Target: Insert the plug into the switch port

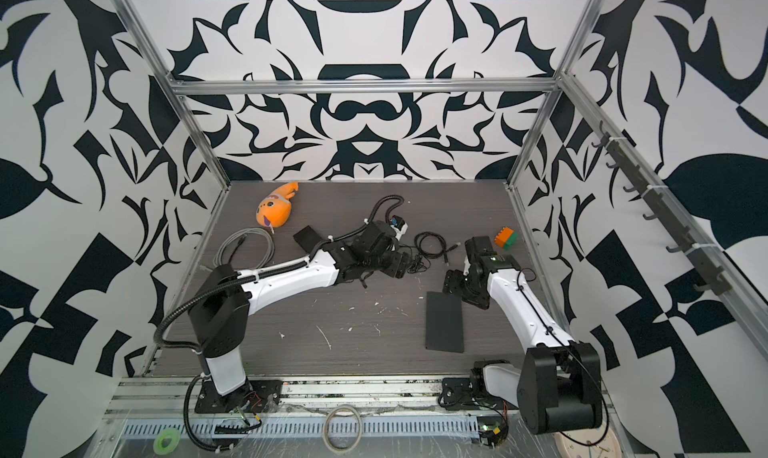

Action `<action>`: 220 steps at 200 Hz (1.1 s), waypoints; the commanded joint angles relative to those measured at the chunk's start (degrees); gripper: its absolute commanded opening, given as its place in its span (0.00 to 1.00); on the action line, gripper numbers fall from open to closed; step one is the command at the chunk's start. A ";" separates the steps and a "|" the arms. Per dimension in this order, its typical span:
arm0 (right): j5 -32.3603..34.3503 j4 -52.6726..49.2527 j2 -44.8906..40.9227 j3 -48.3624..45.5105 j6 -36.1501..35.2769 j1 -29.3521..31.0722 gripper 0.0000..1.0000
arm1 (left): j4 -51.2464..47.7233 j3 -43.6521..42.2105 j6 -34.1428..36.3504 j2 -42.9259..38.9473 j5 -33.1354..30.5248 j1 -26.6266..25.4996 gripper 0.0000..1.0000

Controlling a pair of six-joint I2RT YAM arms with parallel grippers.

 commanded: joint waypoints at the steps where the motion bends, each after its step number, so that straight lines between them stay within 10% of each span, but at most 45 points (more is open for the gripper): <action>1: -2.35 0.18 0.07 -1.39 2.91 0.04 0.82 | 2.81 -5.11 -10.06 1.46 6.95 -0.22 0.69; 87: -11.74 12.62 0.91 -10.93 8.54 2.28 0.63 | 19.93 -8.61 -27.01 10.05 15.74 -8.01 0.66; 162: -12.55 30.19 13.14 -6.14 21.72 20.72 0.62 | 9.95 -20.20 -27.29 -3.27 -1.93 -1.84 0.66; 220: -13.38 30.55 20.71 3.69 18.48 22.56 0.64 | 1.25 -25.27 -23.47 -11.58 -9.03 -0.78 0.67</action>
